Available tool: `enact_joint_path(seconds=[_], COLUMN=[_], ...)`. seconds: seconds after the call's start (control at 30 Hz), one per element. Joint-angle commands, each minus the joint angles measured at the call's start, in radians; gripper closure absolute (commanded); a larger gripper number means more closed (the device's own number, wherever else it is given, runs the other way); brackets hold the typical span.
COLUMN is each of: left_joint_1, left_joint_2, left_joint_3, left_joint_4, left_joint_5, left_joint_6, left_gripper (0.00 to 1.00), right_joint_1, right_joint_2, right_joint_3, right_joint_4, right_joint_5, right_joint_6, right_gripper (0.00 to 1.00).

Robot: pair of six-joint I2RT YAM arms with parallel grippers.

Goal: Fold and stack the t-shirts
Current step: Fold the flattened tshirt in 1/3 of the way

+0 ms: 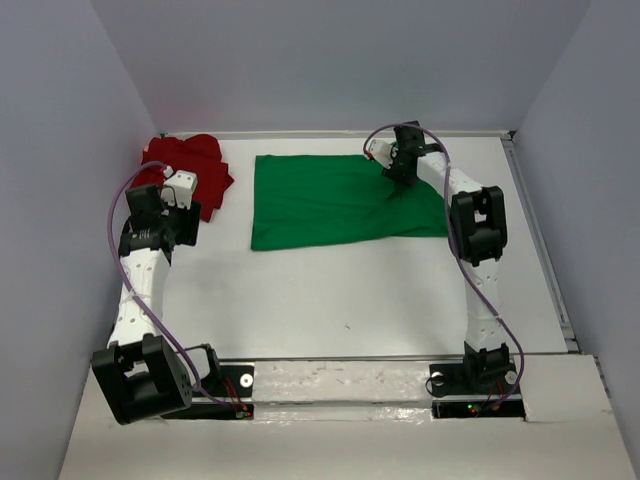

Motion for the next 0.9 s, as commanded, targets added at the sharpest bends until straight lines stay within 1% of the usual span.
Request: enact_joint_path(seconds=[0.0, 0.2, 0.33, 0.47, 0.5, 0.57, 0.6, 0.67, 0.73, 0.8, 0.83, 0.87], left_joint_1=[0.006, 0.006, 0.006, 0.006, 0.006, 0.006, 0.001, -0.018, -0.046, -0.097, -0.116, -0.159], left_joint_2=[-0.018, -0.024, -0.026, -0.015, -0.005, 0.009, 0.029, 0.052, 0.095, 0.129, 0.137, 0.143], left_joint_3=[-0.011, -0.016, -0.015, -0.008, -0.005, 0.010, 0.018, 0.042, 0.073, 0.093, 0.110, 0.116], left_joint_4=[0.023, 0.024, 0.024, 0.023, 0.020, 0.005, -0.003, -0.026, -0.052, -0.068, -0.077, -0.078], left_joint_5=[0.020, 0.021, 0.030, 0.072, 0.084, 0.125, 0.150, 0.167, 0.175, 0.175, 0.176, 0.178], left_joint_6=[0.006, 0.005, 0.003, 0.003, 0.003, 0.008, 0.011, 0.017, 0.029, 0.038, 0.044, 0.047], left_gripper=[0.32, 0.32, 0.32, 0.32, 0.32, 0.32, 0.32, 0.32, 0.34, 0.35, 0.37, 0.38], right_joint_1=[-0.006, -0.006, -0.006, -0.006, -0.006, -0.017, -0.017, -0.029, -0.057, -0.071, -0.084, -0.084], right_joint_2=[0.009, 0.015, -0.025, -0.111, -0.158, -0.210, -0.262, -0.313, -0.365, -0.440, -0.491, -0.517], right_joint_3=[0.074, 0.120, 0.086, 0.014, -0.006, -0.047, -0.081, -0.104, -0.153, -0.195, -0.240, -0.267], right_joint_4=[0.036, 0.042, 0.053, 0.054, 0.054, 0.048, 0.027, -0.010, -0.057, -0.076, -0.099, -0.108], right_joint_5=[0.017, 0.023, 0.032, 0.026, 0.023, 0.006, -0.006, -0.048, -0.075, -0.080, -0.084, -0.086], right_joint_6=[0.023, 0.031, 0.045, 0.077, 0.088, 0.131, 0.151, 0.213, 0.270, 0.299, 0.322, 0.335], right_gripper=[0.53, 0.51, 0.51, 0.52, 0.52, 0.51, 0.51, 0.52, 0.56, 0.60, 0.64, 0.65])
